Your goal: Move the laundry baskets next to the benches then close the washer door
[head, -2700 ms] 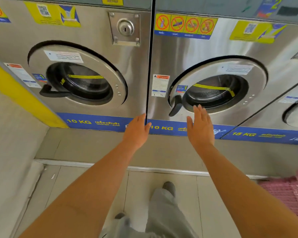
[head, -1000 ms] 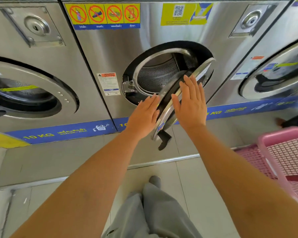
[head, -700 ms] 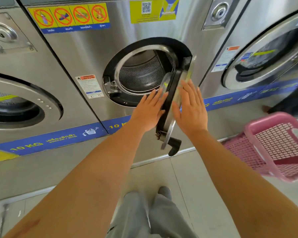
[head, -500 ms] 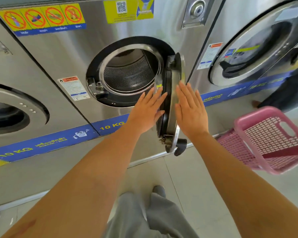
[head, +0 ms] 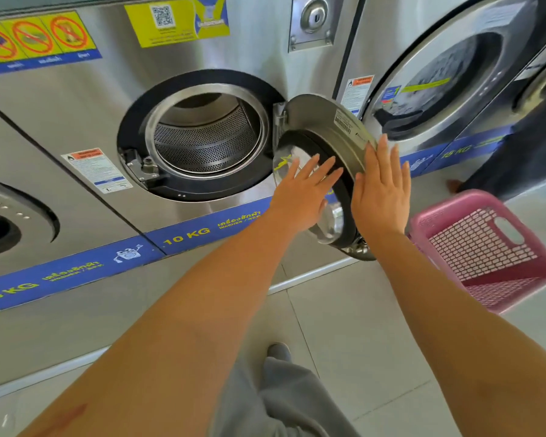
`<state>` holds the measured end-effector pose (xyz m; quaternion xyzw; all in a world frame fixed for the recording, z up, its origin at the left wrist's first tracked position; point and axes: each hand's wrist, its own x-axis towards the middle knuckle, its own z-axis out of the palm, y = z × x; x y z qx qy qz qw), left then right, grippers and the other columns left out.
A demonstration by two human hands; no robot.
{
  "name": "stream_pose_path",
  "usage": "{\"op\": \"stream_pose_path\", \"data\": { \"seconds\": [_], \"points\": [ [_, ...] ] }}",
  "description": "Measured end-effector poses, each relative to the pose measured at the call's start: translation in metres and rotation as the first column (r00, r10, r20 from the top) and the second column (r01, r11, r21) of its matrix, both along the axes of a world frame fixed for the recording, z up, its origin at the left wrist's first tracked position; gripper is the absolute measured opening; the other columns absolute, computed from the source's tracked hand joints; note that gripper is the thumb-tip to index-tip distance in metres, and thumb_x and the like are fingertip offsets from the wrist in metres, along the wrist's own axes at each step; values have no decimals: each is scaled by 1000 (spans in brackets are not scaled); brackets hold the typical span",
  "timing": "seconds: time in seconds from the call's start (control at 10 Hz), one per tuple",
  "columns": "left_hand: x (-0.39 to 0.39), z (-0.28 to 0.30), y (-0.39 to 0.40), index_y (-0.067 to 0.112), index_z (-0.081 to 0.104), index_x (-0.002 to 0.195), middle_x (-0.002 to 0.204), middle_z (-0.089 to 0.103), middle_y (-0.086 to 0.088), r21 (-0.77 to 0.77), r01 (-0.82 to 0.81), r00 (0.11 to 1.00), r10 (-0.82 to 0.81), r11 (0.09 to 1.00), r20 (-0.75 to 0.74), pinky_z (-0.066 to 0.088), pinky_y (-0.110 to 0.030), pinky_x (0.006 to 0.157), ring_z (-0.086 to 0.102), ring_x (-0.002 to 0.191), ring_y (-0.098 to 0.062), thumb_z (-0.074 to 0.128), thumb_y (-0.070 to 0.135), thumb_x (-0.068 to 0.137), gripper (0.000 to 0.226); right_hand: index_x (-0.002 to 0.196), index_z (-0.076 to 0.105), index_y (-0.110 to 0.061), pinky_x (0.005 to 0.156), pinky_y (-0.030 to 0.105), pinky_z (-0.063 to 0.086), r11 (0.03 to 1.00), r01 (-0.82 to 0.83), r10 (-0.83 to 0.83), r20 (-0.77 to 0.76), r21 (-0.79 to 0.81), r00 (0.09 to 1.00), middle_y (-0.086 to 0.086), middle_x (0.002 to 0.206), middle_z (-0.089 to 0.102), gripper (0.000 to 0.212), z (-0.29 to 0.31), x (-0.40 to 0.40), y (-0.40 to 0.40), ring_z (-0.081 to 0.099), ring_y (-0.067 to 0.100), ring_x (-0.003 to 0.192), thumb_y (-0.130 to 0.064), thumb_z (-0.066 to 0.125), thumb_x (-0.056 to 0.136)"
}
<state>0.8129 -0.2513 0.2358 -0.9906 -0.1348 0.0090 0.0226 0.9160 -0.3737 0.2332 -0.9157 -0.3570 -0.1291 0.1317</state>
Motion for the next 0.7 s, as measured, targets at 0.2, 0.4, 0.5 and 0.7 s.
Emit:
{"op": "stream_pose_path", "data": {
  "seconds": [0.2, 0.4, 0.5, 0.7],
  "points": [
    [20, 4, -2, 22, 7, 155, 163, 1, 0, 13, 18, 999, -18, 1000, -27, 3, -46, 120, 4, 150, -25, 40, 32, 100, 65, 154, 12, -22, 121, 47, 11, 1000, 2, -3, -16, -28, 1000, 8, 162, 6, 55, 4, 19, -2, 5, 28, 149, -31, 27, 102],
    [8, 2, 6, 15, 8, 155, 163, 1, -4, -11, -44, 999, 44, 999, -11, 9, -45, 121, 5, 150, -26, 37, 35, 101, 65, 154, 7, -18, 121, 45, 3, 999, 17, -16, 22, -43, 1000, 8, 162, 5, 57, 4, 12, 1, 3, 23, 150, -36, 24, 103],
    [-11, 4, 14, 15, 7, 155, 163, -1, -4, -47, -127, 992, 128, 991, 13, 6, -44, 121, 4, 150, -24, 33, 37, 102, 63, 154, 9, -12, 121, 42, 2, 998, -64, 65, 46, -29, 997, 9, 161, 11, 58, 9, 2, 9, 7, 23, 149, -36, 25, 103],
    [-68, 14, 46, 13, 7, 154, 163, 1, -6, -62, -364, 928, 367, 930, 60, 6, -43, 121, 3, 150, -24, 27, 39, 103, 61, 153, 16, -10, 122, 40, 5, 957, -288, 288, 22, -7, 957, 9, 161, 14, 57, 22, -30, 50, 8, 23, 149, -35, 26, 103]
  ]
}}
